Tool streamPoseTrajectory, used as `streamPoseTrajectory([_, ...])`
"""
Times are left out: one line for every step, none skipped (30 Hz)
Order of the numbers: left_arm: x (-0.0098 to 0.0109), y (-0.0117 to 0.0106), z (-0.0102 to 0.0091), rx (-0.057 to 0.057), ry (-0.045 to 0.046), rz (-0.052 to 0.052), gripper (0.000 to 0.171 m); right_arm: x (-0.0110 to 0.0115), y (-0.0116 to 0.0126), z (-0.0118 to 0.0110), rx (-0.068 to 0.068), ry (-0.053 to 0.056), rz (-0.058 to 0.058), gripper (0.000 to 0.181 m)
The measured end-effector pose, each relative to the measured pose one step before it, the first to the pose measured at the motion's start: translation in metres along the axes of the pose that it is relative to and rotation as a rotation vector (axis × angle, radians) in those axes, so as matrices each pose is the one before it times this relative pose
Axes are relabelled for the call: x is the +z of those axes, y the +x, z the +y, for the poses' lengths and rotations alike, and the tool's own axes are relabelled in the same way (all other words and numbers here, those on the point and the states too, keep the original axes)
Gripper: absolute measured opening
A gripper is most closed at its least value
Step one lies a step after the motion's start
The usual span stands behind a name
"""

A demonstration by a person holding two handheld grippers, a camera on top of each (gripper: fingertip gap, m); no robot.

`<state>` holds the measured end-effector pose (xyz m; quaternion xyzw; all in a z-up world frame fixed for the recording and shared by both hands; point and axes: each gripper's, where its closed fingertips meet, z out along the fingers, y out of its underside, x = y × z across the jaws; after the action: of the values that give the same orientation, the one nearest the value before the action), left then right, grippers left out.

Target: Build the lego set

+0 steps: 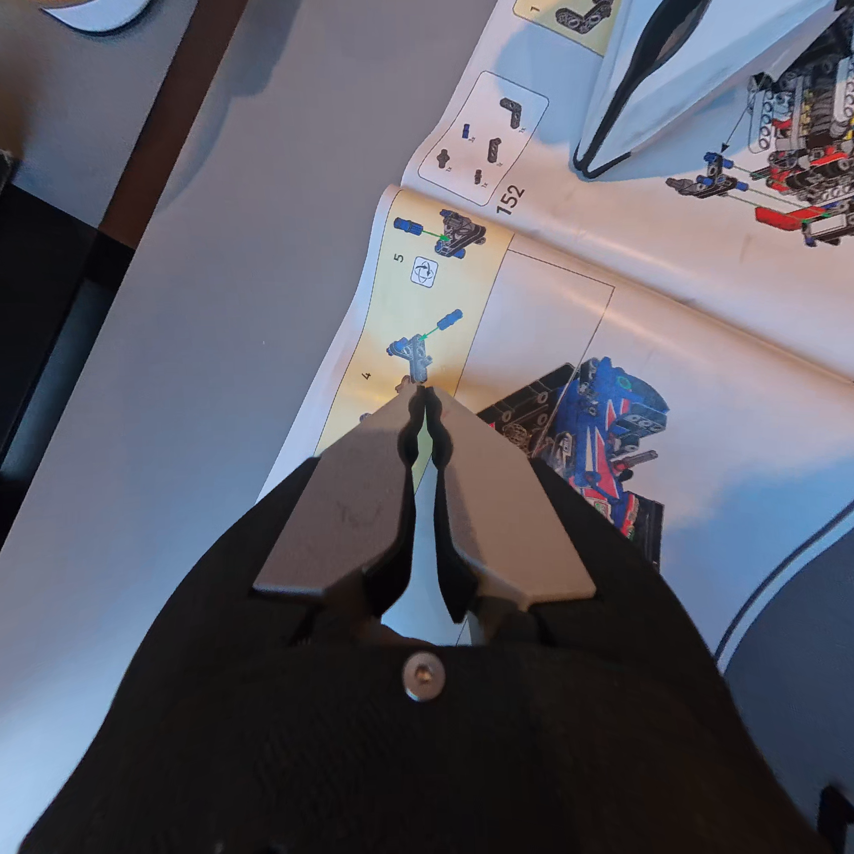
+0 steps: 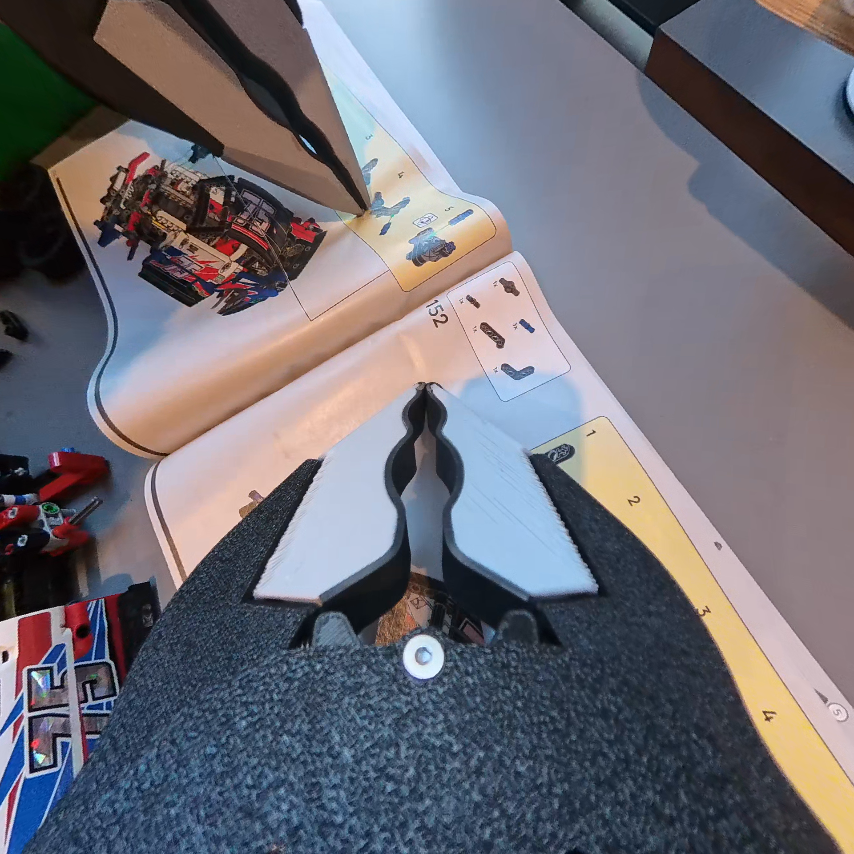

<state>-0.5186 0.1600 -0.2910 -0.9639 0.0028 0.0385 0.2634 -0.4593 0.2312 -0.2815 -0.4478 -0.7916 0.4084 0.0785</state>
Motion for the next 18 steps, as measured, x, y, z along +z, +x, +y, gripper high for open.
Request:
streamPoseTrajectory([-0.00064,-0.00007,0.00116,0.0077,-0.00514,-0.0066,0.000,-0.00020,-0.00014,0.00000,0.0001,0.0010,-0.0001,0.000])
streamPoseTrajectory([-0.00061,-0.00011,0.00098,0.0066,-0.00603,-0.0046,0.000,-0.00006,-0.00016,0.00004,-0.0020,0.0005,0.0014,0.000])
streamPoseTrajectory([-0.00055,-0.00019,0.00080,0.0010,-0.00361,-0.0015,0.000,-0.00005,-0.00010,0.00009,-0.0030,0.0004,0.0022,0.000])
streamPoseTrajectory([-0.00021,0.00027,-0.00037,-0.0050,-0.00121,0.0018,0.000,-0.00018,-0.00010,0.00004,-0.0029,0.0004,0.0020,0.000])
streamPoseTrajectory([0.00035,-0.00011,0.00041,-0.0064,0.00003,0.0043,0.000,-0.00018,-0.00002,0.00023,-0.0018,0.0002,0.0006,0.000])
streamPoseTrajectory([-0.00066,-0.00029,-0.00019,-0.0062,-0.00183,0.0052,0.000,-0.00015,0.00002,0.00021,0.0000,0.0001,-0.0013,0.000])
streamPoseTrajectory([-0.00029,-0.00079,0.00041,-0.0047,-0.00210,0.0049,0.000,-0.00031,-0.00008,0.00027,0.0018,0.0002,-0.0028,0.000])
streamPoseTrajectory([0.00009,-0.00019,0.00059,-0.0029,-0.00122,0.0035,0.000,-0.00029,-0.00003,0.00020,0.0026,0.0000,-0.0034,0.000])
streamPoseTrajectory([-0.00010,0.00008,-0.00018,-0.0021,-0.00064,0.0017,0.000,-0.00031,0.00006,0.00051,0.0024,-0.0006,-0.0033,0.000])
streamPoseTrajectory([0.00040,0.00070,-0.00016,-0.0010,-0.00033,0.0008,0.000,-0.00030,0.00002,0.00047,0.0018,-0.0012,-0.0026,0.000])
streamPoseTrajectory([-0.00013,0.00013,0.00045,-0.0010,-0.00037,0.0005,0.000,-0.00037,0.00009,0.00056,0.0012,-0.0014,-0.0019,0.000])
streamPoseTrajectory([-0.00054,-0.00104,0.00092,-0.0019,-0.00062,0.0004,0.000,-0.00033,0.00022,0.00052,0.0008,-0.0016,-0.0017,0.000])
streamPoseTrajectory([-0.00014,-0.00058,0.00055,-0.0029,-0.00045,0.0001,0.000,-0.00022,0.00012,0.00048,0.0005,-0.0016,-0.0014,0.000])
streamPoseTrajectory([-0.00039,-0.00043,0.00015,-0.0032,0.00042,-0.0002,0.000,-0.00019,0.00018,0.00025,0.0005,-0.0010,-0.0012,0.000])
streamPoseTrajectory([-0.00039,-0.00015,0.00009,-0.0024,0.00083,-0.0007,0.000,-0.00004,0.00010,0.00008,0.0014,-0.0004,-0.0012,0.000])
streamPoseTrajectory([-0.00096,-0.00109,-0.00044,-0.0019,0.00116,-0.0018,0.000,-0.00007,0.00012,-0.00010,0.0033,-0.0004,-0.0013,0.000])
streamPoseTrajectory([0.00038,0.00000,-0.00008,-0.0061,0.00097,-0.0032,0.000,-0.00023,0.00018,-0.00038,0.0067,-0.0003,-0.0018,0.000])
streamPoseTrajectory([-0.00080,-0.00107,0.00035,-0.0132,0.00092,-0.0038,0.000,-0.00102,-0.00016,-0.00089,0.0110,-0.0007,-0.0019,0.000])
